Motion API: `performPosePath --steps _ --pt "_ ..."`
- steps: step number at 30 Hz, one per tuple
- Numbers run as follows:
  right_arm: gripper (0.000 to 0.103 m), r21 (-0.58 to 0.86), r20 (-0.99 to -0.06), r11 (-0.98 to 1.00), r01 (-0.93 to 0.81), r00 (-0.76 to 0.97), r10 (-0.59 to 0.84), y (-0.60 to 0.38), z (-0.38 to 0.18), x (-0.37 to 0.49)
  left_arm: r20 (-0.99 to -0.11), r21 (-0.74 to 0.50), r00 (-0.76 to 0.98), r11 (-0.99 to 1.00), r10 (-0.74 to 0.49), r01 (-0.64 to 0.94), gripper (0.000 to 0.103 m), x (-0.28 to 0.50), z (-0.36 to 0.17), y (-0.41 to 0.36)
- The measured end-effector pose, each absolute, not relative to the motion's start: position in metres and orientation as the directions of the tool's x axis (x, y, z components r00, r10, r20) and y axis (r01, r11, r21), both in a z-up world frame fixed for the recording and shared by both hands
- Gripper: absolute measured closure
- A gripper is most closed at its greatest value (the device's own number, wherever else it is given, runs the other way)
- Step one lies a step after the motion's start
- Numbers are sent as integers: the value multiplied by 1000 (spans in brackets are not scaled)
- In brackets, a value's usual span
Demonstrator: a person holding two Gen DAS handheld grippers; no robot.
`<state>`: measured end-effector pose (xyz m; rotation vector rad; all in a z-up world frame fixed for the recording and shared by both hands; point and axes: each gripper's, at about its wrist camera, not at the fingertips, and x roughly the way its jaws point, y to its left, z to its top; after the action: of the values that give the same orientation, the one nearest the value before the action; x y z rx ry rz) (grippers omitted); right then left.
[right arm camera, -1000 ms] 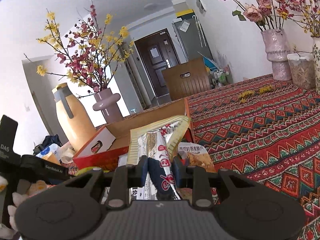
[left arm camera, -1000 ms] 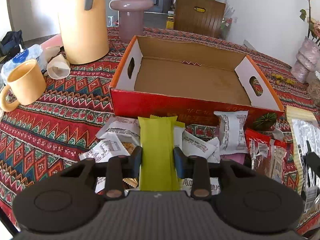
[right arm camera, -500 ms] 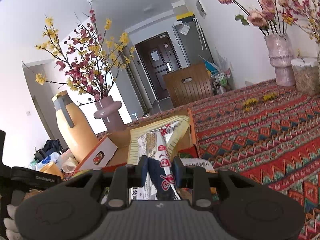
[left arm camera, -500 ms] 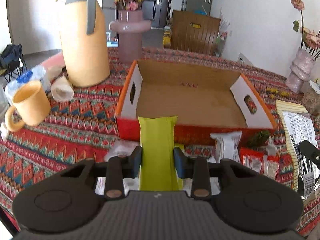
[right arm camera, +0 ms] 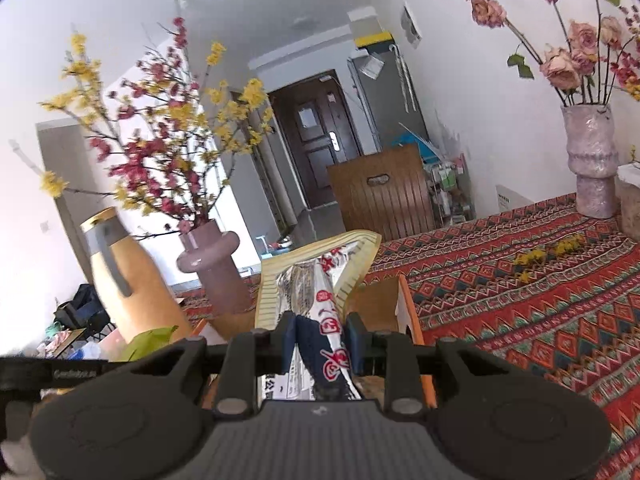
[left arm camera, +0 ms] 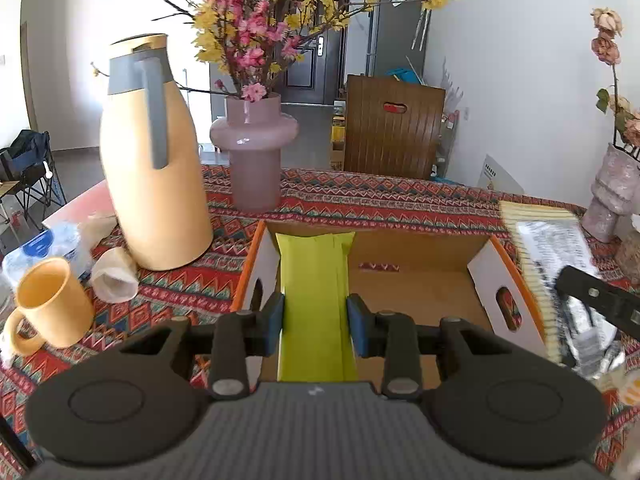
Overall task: Organize snacks
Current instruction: 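Carry both bags into the cardboard box and open both tools to release them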
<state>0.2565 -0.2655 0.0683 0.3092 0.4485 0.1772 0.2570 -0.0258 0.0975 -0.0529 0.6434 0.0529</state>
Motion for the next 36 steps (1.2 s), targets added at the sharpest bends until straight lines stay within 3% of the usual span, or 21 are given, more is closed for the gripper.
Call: performPosePath --steps 8,22,24,26,27,29,31,34,36 --pt "77 279 -538 960 -14 826 169 -242 42 343 -619 1 782 996 72 -91 68 307 68 -30" --pt "76 153 -669 988 22 738 87 -218 -3 387 -627 0 775 995 81 -104 68 322 41 -19" --pt "72 150 -677 988 31 732 79 -219 -6 388 -621 -2 780 994 81 -105 64 319 42 -18" --pt "72 147 -679 988 37 730 74 -220 -7 387 -613 -4 785 994 83 -108 50 316 44 -18" --pt "67 151 -679 988 36 730 77 -221 -7 387 -606 0 791 994 90 -113 45 314 45 -18" --pt "46 151 -674 988 34 735 78 -222 -5 384 -586 8 803 993 103 -121 26 310 46 -18" --pt "18 144 -660 989 32 748 72 -224 -1 379 -569 8 815 992 107 -125 15 304 49 -18" --pt "6 146 -637 989 35 768 67 -229 4 373 -549 2 829 992 107 -127 0 296 52 -16" --pt "1 144 -626 989 46 778 55 -232 6 369 -541 -3 834 992 107 -129 0 291 55 -15"
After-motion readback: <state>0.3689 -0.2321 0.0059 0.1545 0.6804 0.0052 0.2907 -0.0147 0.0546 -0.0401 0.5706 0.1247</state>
